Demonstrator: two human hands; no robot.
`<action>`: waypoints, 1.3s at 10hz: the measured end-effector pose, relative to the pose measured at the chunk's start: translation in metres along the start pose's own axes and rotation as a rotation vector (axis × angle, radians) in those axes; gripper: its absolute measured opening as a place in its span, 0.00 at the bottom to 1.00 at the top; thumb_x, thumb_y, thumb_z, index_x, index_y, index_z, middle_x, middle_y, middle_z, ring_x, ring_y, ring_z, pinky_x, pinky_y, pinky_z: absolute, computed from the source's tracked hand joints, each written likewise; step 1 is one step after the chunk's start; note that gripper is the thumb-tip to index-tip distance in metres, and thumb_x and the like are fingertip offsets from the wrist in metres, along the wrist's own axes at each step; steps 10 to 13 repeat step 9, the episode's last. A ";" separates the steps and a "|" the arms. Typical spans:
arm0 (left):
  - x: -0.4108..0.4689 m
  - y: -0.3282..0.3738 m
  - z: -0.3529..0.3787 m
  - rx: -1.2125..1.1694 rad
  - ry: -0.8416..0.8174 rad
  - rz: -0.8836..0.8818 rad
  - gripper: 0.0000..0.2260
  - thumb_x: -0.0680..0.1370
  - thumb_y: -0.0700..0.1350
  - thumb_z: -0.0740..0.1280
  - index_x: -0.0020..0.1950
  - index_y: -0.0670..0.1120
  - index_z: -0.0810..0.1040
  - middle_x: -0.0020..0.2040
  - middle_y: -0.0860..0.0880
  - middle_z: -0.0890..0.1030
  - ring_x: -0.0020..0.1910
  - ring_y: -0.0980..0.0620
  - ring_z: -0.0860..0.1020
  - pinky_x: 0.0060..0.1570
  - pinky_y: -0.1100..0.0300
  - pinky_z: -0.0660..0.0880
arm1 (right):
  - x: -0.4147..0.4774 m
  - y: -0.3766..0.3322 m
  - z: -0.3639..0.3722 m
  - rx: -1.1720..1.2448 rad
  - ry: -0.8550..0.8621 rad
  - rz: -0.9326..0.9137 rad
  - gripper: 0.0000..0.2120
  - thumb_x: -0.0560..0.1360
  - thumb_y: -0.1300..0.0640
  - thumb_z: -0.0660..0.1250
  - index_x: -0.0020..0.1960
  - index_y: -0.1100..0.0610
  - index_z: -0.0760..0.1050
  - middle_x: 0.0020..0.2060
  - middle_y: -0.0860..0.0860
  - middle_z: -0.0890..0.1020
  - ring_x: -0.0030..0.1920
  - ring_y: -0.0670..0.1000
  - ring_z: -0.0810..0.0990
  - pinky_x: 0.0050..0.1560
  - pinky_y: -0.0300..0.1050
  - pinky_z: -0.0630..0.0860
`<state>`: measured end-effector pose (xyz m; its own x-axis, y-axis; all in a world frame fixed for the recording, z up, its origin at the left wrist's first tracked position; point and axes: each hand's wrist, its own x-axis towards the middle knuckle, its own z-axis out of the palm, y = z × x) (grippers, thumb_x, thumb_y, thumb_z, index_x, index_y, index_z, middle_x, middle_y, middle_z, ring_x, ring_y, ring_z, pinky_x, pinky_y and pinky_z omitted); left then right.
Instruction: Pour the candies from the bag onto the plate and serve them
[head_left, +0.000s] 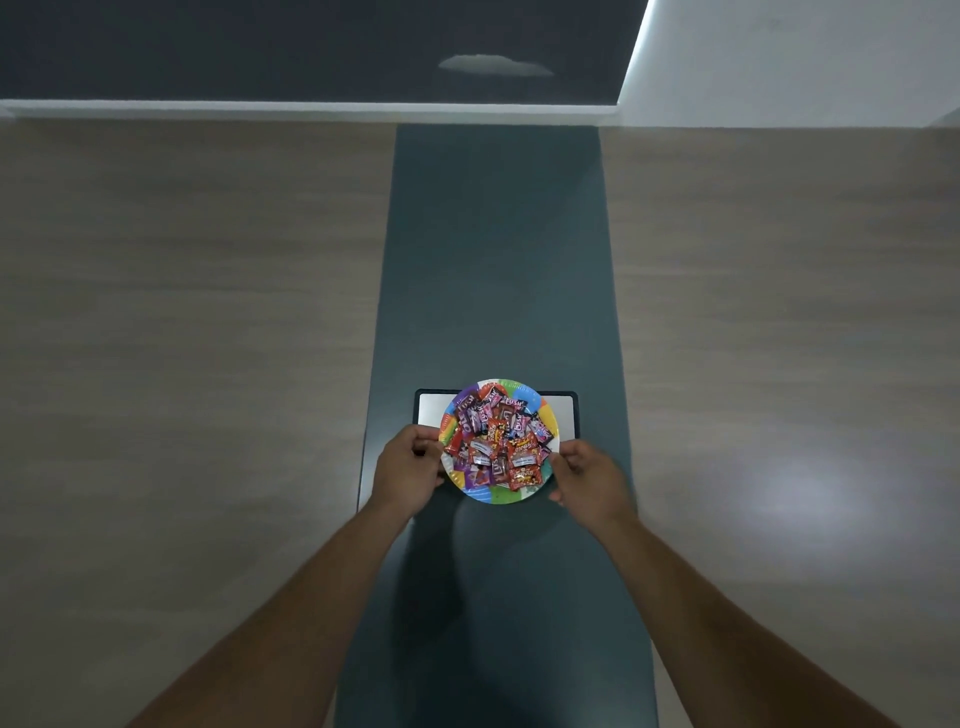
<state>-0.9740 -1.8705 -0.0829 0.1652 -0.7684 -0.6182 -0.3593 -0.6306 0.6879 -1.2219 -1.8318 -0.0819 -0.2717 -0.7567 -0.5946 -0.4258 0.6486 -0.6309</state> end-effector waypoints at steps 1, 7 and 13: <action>0.009 -0.002 0.004 -0.006 -0.003 -0.010 0.06 0.86 0.41 0.66 0.61 0.43 0.80 0.57 0.45 0.85 0.57 0.43 0.86 0.55 0.46 0.87 | 0.009 0.003 0.006 0.032 0.012 0.010 0.08 0.86 0.55 0.67 0.60 0.58 0.80 0.43 0.51 0.88 0.26 0.40 0.84 0.39 0.45 0.84; -0.081 -0.028 -0.017 0.193 0.037 0.259 0.12 0.86 0.40 0.65 0.68 0.47 0.81 0.67 0.50 0.82 0.62 0.53 0.80 0.66 0.58 0.78 | -0.074 0.032 0.009 -0.080 0.081 -0.046 0.14 0.85 0.57 0.66 0.69 0.57 0.81 0.64 0.52 0.85 0.59 0.51 0.85 0.58 0.39 0.73; -0.115 -0.067 -0.017 0.313 0.023 0.408 0.14 0.85 0.41 0.66 0.71 0.47 0.80 0.68 0.49 0.79 0.68 0.50 0.79 0.72 0.52 0.77 | -0.113 0.064 0.026 -0.185 0.098 -0.145 0.17 0.83 0.60 0.69 0.71 0.59 0.80 0.70 0.57 0.81 0.71 0.58 0.79 0.72 0.47 0.72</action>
